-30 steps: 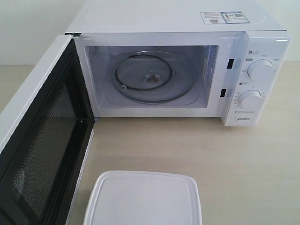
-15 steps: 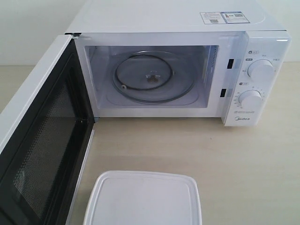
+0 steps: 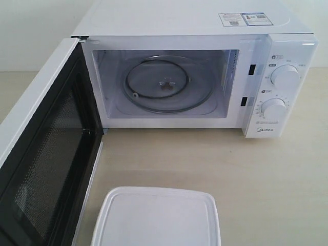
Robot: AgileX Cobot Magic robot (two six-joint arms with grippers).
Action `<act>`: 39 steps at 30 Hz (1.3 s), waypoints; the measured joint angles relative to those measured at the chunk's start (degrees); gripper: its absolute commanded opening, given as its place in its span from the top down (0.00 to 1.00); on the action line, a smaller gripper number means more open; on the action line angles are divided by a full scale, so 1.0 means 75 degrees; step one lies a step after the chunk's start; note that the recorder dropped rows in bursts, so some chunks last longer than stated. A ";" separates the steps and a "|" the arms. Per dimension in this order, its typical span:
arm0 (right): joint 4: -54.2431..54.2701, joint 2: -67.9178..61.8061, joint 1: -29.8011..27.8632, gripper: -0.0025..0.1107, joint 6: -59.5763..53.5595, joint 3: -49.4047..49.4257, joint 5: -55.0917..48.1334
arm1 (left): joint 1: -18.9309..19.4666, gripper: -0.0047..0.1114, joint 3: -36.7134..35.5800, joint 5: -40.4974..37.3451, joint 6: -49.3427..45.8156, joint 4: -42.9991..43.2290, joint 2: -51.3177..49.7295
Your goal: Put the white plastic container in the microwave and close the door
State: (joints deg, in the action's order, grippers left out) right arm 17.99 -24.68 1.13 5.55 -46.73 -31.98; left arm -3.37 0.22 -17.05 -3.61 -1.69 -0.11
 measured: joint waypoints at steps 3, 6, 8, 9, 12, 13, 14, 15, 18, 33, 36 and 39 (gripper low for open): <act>0.1590 -0.0463 0.0000 0.98 -0.0882 0.0020 -0.1811 | 0.0000 0.92 0.0000 0.0000 0.0000 0.0000 0.0000; 0.3343 -0.0858 0.0000 0.98 -0.2313 0.0332 -0.3317 | 0.0000 0.92 0.0000 0.0000 0.0000 0.0000 0.0000; 0.4237 -0.1000 0.0011 0.98 -0.3114 0.0616 -0.4036 | 0.0000 0.92 0.0000 0.0000 0.0000 0.0000 0.0000; 0.4554 -0.1039 0.0011 0.98 -0.3407 0.0780 -0.4237 | 0.0000 0.92 0.0000 0.0000 0.0000 0.0000 0.0000; 0.4945 -0.1121 0.0011 0.98 -0.3779 0.1292 -0.4402 | 0.0000 0.92 0.0000 0.0000 0.0000 0.0000 0.0000; 0.4978 -0.1144 0.0011 0.98 -0.3849 0.1473 -0.4400 | 0.0000 0.92 0.0000 0.0000 0.0000 0.0000 0.0000; 0.5009 -0.1148 0.0011 0.98 -0.3883 0.1620 -0.4385 | 0.0000 0.92 0.0000 0.0000 0.0000 0.0000 0.0000; 0.5029 -0.1160 0.0011 0.98 -0.3898 0.1807 -0.4365 | 0.0000 0.92 0.0000 0.0000 0.0000 0.0000 0.0000; 0.5142 -0.1166 0.0011 0.98 -0.3936 0.2330 -0.4255 | 0.0000 0.92 0.0000 0.0000 0.0000 0.0000 0.0000; 0.6169 -0.3845 0.0114 0.60 -0.5368 0.3447 -0.3995 | 0.0000 0.92 0.0000 0.0000 0.0000 0.0000 0.0000; 0.6341 -0.4278 0.0537 0.60 -0.5505 0.3447 -0.3682 | 0.0000 0.92 0.0000 0.0000 0.0000 0.0000 0.0000; 0.6455 -0.4733 0.1187 0.60 -0.5534 0.3447 -0.3005 | 0.0000 0.92 0.0000 0.0000 0.0000 0.0000 0.0000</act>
State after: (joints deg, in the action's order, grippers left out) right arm 66.40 -60.18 10.03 -35.96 -20.88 -54.52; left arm -3.37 0.22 -17.05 -3.61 -1.69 -0.11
